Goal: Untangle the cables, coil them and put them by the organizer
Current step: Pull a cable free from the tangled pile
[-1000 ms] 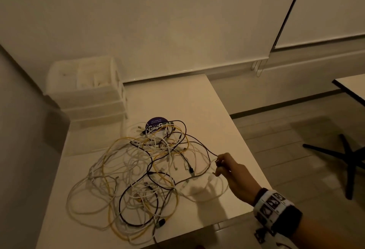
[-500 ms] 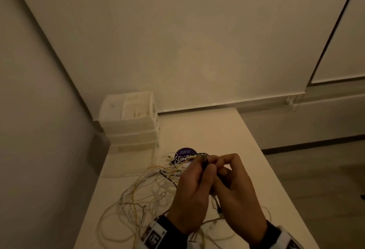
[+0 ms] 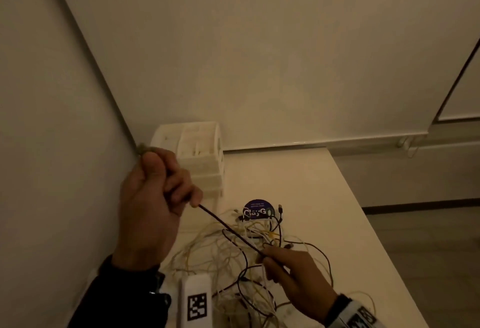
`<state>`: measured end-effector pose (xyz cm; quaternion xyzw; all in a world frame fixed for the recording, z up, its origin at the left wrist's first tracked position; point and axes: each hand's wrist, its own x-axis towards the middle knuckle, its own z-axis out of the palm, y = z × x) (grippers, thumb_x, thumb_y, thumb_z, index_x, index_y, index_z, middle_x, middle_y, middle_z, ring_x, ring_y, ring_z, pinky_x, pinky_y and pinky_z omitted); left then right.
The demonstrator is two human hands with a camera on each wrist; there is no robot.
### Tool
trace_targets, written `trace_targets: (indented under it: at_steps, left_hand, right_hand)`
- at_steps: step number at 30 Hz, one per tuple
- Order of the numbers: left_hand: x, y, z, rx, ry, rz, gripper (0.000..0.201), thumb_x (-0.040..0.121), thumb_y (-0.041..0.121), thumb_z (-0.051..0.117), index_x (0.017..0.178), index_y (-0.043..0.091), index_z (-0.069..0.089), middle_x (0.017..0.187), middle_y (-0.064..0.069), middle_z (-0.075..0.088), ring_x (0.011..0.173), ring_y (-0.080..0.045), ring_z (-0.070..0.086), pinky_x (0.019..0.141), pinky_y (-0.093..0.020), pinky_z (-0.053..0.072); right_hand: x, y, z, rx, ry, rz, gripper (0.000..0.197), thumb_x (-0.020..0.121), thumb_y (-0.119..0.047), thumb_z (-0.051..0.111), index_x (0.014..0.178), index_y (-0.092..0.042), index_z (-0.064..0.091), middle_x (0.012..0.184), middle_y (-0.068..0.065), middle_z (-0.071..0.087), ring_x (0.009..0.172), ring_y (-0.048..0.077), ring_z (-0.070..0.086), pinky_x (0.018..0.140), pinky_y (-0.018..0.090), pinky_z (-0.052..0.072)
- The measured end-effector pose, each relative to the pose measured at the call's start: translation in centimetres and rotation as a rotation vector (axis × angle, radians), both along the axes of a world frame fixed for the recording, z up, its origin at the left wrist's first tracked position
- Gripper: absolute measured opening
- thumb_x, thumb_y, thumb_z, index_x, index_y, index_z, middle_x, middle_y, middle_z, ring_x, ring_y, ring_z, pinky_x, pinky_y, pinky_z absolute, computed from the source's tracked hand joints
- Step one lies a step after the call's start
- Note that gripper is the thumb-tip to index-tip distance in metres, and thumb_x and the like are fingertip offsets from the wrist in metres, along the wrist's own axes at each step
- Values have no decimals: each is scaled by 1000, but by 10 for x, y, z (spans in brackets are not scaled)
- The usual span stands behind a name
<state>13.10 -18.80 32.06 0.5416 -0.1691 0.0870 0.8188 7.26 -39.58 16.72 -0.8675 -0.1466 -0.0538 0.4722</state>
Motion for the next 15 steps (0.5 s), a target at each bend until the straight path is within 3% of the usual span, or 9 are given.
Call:
trace_targets:
  at_steps: [3, 5, 8, 10, 12, 13, 15]
  left_hand:
    - [11, 26, 14, 99, -116, 112, 35, 98, 39, 37, 76, 13, 47, 57, 0, 22, 48, -14, 17, 43, -22, 24]
    - [7, 33, 8, 268, -165, 163, 38, 98, 45, 42, 75, 16, 51, 56, -2, 25, 47, -11, 22, 44, -21, 23]
    - [-8, 19, -16, 786, -329, 191, 22, 90, 44, 55, 80, 25, 58, 62, 13, 52, 52, 2, 44, 51, -11, 36]
    - [-17, -3, -34, 981, -350, 104, 12, 84, 38, 65, 94, 31, 64, 87, 28, 63, 80, 9, 60, 68, -10, 47]
    - [-18, -23, -49, 992, -325, 4, 28, 87, 38, 64, 114, 33, 63, 108, 25, 64, 100, 4, 60, 82, -21, 51]
    - [-16, -30, -53, 972, -323, -31, 29, 90, 39, 60, 118, 31, 62, 109, 22, 65, 99, 1, 61, 83, -24, 51]
    - [-13, -43, -56, 913, -364, -54, 18, 96, 35, 53, 105, 24, 65, 91, 15, 65, 80, -5, 61, 70, -22, 49]
  right_hand:
    - [14, -11, -27, -33, 56, -56, 21, 98, -38, 47, 82, -35, 60, 70, -25, 57, 63, -2, 52, 59, 10, 36]
    - [20, -17, -26, 53, 114, -127, 23, 96, -32, 52, 75, -32, 60, 65, -19, 57, 61, -1, 50, 59, 14, 36]
    - [25, -17, 4, 177, 106, -139, 27, 93, -33, 58, 69, -23, 64, 64, -5, 60, 58, 0, 50, 59, 17, 39]
    - [24, -11, 33, 193, 37, -113, 29, 87, -40, 59, 65, -22, 64, 64, 2, 61, 57, 4, 51, 58, 20, 40]
    - [23, -3, 62, 238, -21, -70, 28, 89, -32, 61, 62, -27, 64, 61, -2, 60, 55, 2, 50, 57, 17, 39]
    - [22, 1, 75, 269, -47, -55, 28, 91, -26, 61, 63, -28, 65, 61, -7, 60, 56, 2, 51, 57, 16, 39]
    - [23, 1, 96, 280, -105, -44, 23, 90, -31, 58, 69, -27, 66, 63, -9, 59, 58, 4, 51, 56, 19, 40]
